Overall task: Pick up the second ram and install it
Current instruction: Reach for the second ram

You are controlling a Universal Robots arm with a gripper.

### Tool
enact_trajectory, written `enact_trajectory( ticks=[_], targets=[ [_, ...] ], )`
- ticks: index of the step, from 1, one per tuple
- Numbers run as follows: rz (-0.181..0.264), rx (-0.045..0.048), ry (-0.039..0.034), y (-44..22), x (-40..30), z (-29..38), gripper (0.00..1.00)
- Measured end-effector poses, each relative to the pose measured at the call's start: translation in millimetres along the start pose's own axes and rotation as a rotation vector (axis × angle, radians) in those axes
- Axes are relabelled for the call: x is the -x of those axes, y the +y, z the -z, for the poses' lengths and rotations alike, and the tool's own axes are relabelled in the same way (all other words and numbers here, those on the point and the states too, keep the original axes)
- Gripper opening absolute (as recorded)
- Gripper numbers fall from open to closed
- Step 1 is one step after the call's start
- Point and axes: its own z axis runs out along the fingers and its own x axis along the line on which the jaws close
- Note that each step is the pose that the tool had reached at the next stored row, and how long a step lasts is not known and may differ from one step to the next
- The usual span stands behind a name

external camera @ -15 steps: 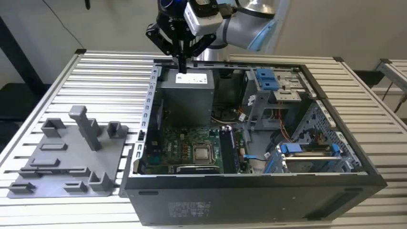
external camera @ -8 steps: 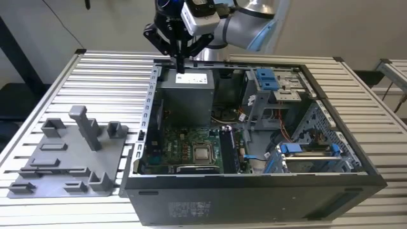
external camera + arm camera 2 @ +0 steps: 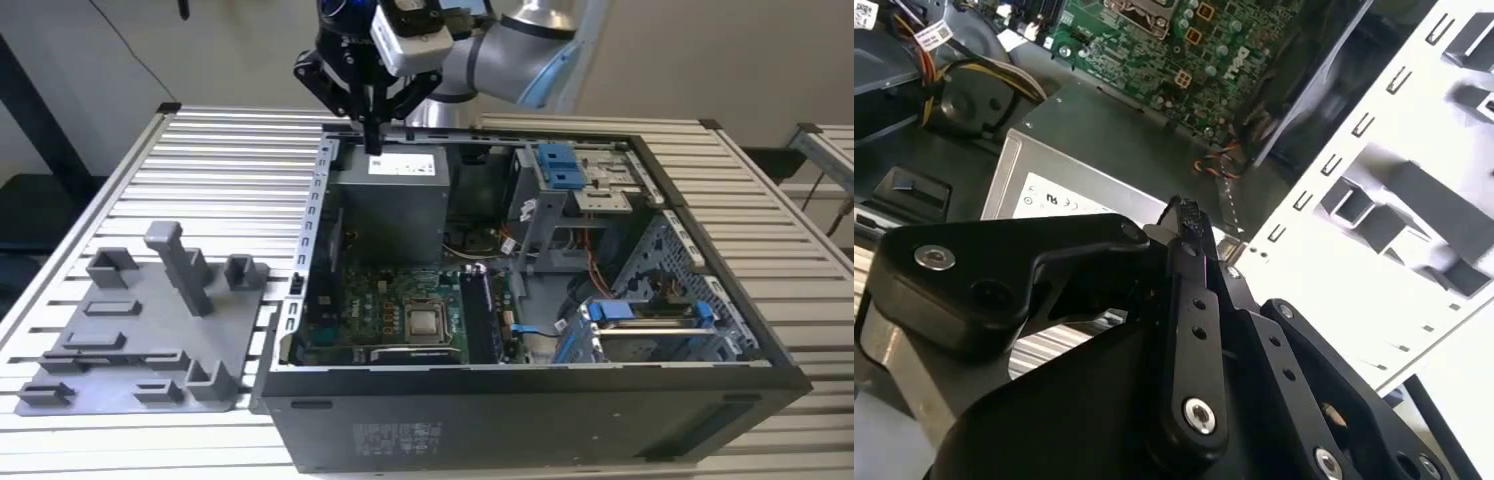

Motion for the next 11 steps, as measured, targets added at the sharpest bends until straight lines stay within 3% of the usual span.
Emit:
enact_trajectory(
  ticks=[11],
  targets=[
    [0.000, 0.0000, 0.0000, -9.0, -11.0, 0.7, 0.11]
  ],
)
